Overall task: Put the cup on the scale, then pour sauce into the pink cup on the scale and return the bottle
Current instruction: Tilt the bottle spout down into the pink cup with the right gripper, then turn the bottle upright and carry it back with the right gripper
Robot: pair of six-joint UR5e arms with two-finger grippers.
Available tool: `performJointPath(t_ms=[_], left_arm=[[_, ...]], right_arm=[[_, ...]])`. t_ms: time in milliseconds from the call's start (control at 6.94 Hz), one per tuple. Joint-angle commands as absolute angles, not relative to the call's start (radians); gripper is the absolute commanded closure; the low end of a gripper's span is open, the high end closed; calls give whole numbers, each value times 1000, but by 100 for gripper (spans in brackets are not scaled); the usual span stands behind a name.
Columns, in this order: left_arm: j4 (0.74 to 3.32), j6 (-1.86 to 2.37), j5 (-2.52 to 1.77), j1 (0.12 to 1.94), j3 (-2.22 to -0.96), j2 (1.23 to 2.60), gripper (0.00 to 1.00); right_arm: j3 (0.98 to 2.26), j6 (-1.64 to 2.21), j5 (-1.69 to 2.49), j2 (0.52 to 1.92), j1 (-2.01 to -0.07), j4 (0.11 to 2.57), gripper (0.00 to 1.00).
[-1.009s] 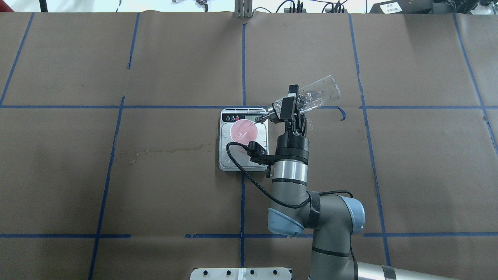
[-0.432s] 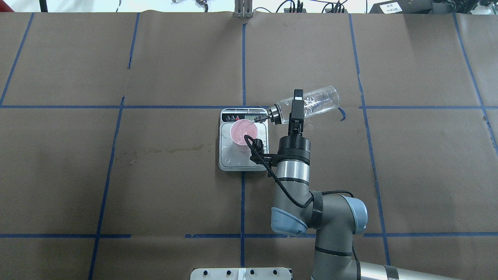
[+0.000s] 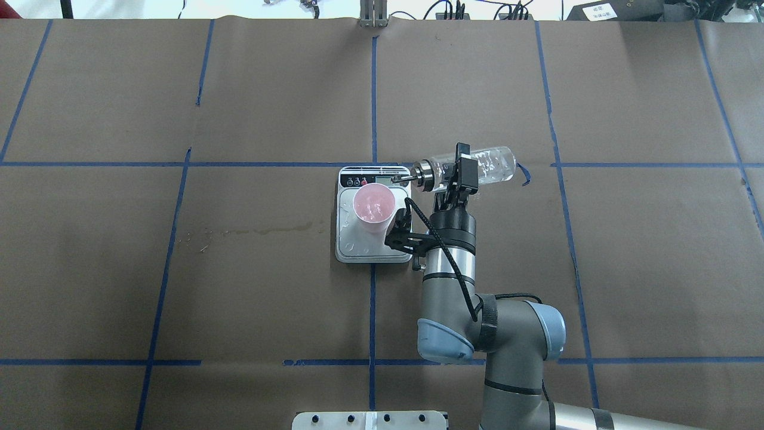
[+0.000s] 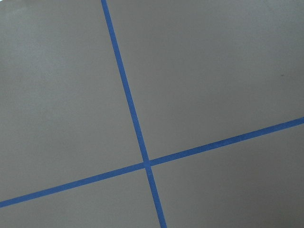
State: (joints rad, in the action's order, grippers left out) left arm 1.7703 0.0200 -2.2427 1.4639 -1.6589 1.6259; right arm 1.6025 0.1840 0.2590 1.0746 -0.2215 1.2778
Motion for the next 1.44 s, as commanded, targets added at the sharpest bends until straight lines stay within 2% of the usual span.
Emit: performJointPath(t_ms=[0,144,432,577,865,1009,1153,1297], left_arm=[[1770,20,-2243,1468,-1661,1628,0],[1770,20,-2243,1470,-1661,1628,0],[1770,20,-2243,1477,-1663,1634,0],[1770,20,-2244,1477,-1666,1637,0],[1770,20,-2243,1479,-1674,1641,0],[1770,20,-2243,1479,-1674,1643,0],[1770,21,-2243,1479,-1674,1649,0],[1770,21,-2243,1479,-1674,1651,0]], right_arm=[[1664,424,342,1080,-222,1278,100],[1731,524,391,1103,-224,1278,100],[1918,825,529,1242,-229,1278,100],[1969,922,538,1290,-233,1278,100],[2003,1128,601,1316,-258,1276,100],[2011,1184,647,1328,-280,1197,100],[1999,1177,650,1436,-285,1010,100],[1974,1174,661,1471,-301,936,100]])
